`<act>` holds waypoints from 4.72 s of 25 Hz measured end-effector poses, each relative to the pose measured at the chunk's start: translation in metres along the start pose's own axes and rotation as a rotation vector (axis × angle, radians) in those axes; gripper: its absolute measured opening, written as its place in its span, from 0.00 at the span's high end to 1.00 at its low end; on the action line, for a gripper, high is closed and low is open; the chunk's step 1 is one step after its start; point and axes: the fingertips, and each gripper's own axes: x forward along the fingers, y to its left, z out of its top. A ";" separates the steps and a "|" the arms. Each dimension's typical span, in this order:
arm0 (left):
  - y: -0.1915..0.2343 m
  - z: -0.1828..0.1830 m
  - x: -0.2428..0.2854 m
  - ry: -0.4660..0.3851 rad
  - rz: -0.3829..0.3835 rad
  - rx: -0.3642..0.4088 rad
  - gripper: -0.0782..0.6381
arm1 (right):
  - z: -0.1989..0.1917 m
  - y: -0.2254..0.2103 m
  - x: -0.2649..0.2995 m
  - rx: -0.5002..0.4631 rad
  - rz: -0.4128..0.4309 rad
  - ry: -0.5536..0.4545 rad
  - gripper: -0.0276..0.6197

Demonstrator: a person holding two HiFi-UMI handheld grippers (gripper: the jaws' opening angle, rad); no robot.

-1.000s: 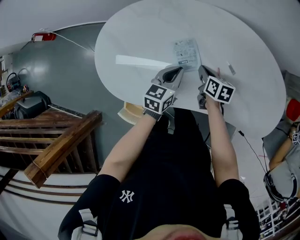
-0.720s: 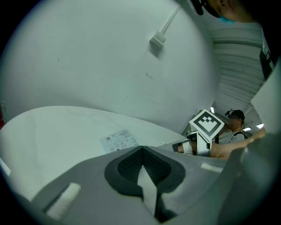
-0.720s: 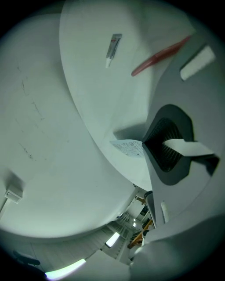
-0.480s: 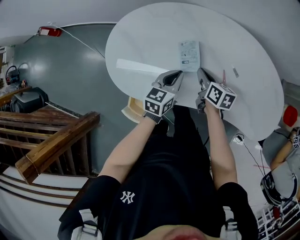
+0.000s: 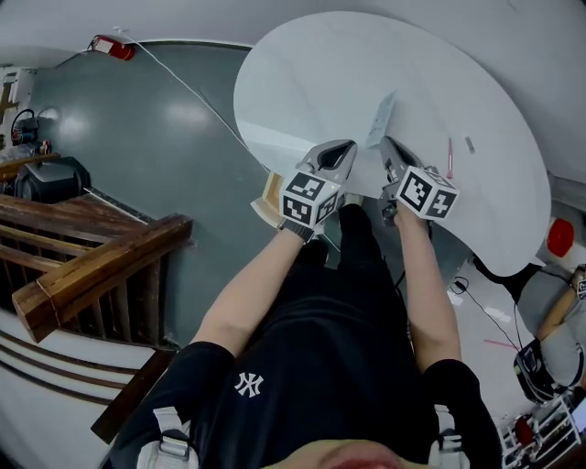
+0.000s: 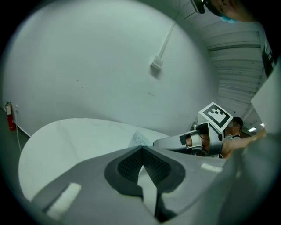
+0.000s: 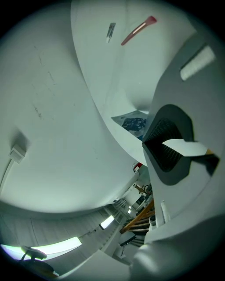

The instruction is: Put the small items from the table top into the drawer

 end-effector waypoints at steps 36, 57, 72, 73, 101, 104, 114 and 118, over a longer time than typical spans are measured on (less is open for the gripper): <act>0.039 -0.066 -0.190 -0.074 0.141 -0.047 0.89 | -0.191 0.190 -0.006 -0.147 0.226 0.182 0.92; 0.062 -0.123 -0.211 -0.015 0.198 -0.114 0.89 | -0.301 0.171 0.018 -0.329 0.216 0.435 0.92; 0.072 -0.145 -0.201 0.037 0.192 -0.130 0.89 | -0.342 0.135 0.033 -0.358 0.151 0.542 0.92; 0.072 -0.146 -0.201 0.039 0.193 -0.131 0.89 | -0.345 0.135 0.034 -0.355 0.151 0.551 0.92; 0.084 -0.153 -0.179 0.082 0.184 -0.156 0.89 | -0.331 0.109 0.054 -0.349 0.076 0.552 0.84; 0.081 -0.148 -0.169 0.081 0.173 -0.150 0.89 | -0.316 0.104 0.053 -0.374 0.058 0.521 0.87; 0.064 -0.118 -0.129 0.075 0.118 -0.103 0.89 | -0.249 0.095 0.039 -0.391 0.037 0.375 0.92; 0.057 -0.102 -0.112 0.072 0.098 -0.082 0.89 | -0.219 0.082 0.031 -0.371 0.025 0.317 0.92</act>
